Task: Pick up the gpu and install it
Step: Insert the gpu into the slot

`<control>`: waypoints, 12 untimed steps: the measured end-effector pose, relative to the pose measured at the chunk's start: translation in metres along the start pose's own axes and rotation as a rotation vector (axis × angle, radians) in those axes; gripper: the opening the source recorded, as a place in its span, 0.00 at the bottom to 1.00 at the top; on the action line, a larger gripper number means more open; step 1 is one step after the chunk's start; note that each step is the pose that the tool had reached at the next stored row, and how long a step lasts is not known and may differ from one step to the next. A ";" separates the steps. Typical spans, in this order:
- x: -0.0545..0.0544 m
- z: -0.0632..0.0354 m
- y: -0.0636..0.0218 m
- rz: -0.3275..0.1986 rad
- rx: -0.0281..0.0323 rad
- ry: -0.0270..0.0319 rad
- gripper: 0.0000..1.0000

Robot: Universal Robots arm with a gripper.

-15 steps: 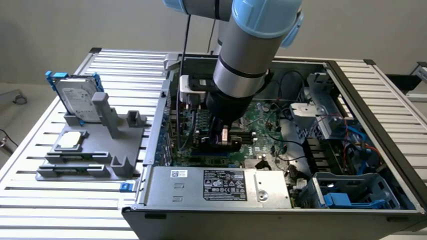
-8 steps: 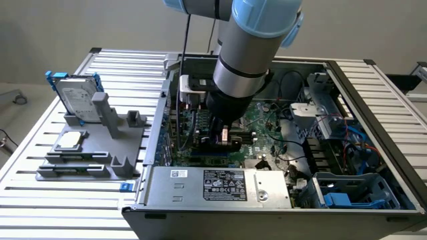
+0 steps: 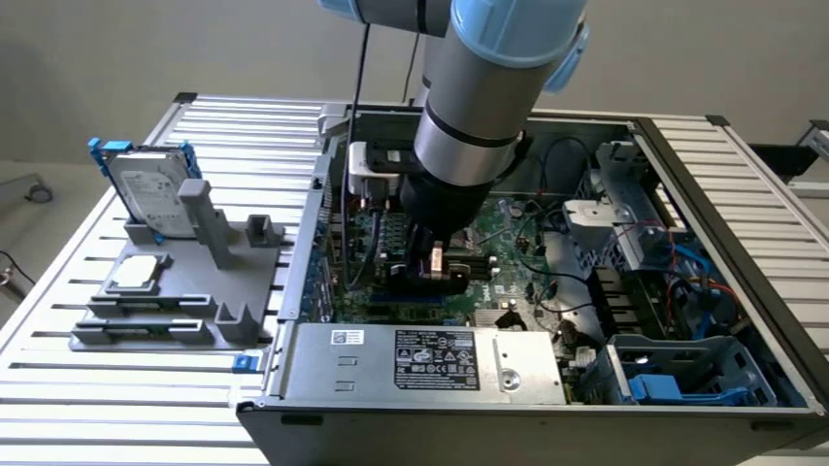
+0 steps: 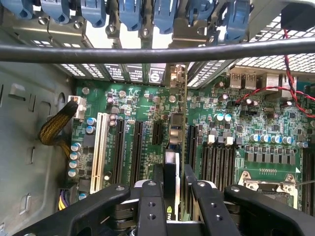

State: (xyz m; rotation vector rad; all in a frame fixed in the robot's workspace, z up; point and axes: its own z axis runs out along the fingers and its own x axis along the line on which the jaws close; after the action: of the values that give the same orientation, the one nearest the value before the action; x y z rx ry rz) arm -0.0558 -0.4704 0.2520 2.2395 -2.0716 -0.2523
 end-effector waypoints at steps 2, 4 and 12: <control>0.000 -0.0001 0.0000 0.003 -0.0001 0.0001 0.27; 0.000 -0.0002 0.0000 0.005 -0.0003 0.0008 0.27; 0.000 0.0000 0.0001 0.020 -0.0027 0.0058 0.27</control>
State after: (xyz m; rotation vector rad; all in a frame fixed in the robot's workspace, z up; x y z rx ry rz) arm -0.0559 -0.4704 0.2520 2.2139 -2.0886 -0.2468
